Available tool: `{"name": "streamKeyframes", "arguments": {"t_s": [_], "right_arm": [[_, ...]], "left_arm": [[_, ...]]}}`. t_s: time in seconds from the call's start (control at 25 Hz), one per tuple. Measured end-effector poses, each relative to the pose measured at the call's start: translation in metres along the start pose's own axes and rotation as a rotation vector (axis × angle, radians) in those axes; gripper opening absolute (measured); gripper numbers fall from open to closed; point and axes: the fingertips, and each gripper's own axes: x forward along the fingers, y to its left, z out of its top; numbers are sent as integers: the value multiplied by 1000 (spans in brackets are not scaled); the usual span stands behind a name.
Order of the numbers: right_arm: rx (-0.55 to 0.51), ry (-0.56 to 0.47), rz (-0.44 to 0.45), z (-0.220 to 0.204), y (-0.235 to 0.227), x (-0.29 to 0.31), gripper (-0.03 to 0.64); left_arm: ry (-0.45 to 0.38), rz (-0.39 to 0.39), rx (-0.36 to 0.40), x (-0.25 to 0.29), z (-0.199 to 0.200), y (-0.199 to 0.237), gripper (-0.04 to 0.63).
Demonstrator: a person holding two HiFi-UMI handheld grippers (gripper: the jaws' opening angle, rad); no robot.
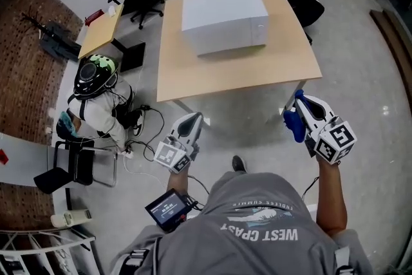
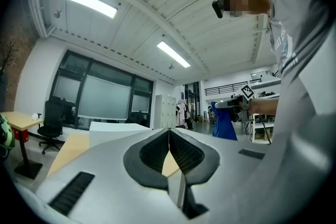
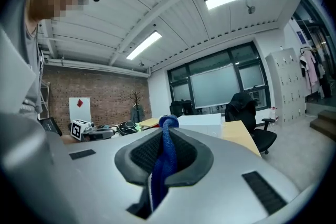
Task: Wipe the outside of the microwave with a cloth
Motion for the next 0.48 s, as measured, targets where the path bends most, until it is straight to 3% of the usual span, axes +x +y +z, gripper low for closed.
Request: {"name": "streamKeyframes", "arguments": {"t_s": [0.24, 0.48], "right_arm": [[-10, -27, -66, 34, -3, 76, 32], [-59, -30, -56, 63, 4, 137, 32]], "left_arm": [[-50, -26, -6, 7, -4, 80, 23], [-98, -15, -15, -6, 3, 124, 23]]}}
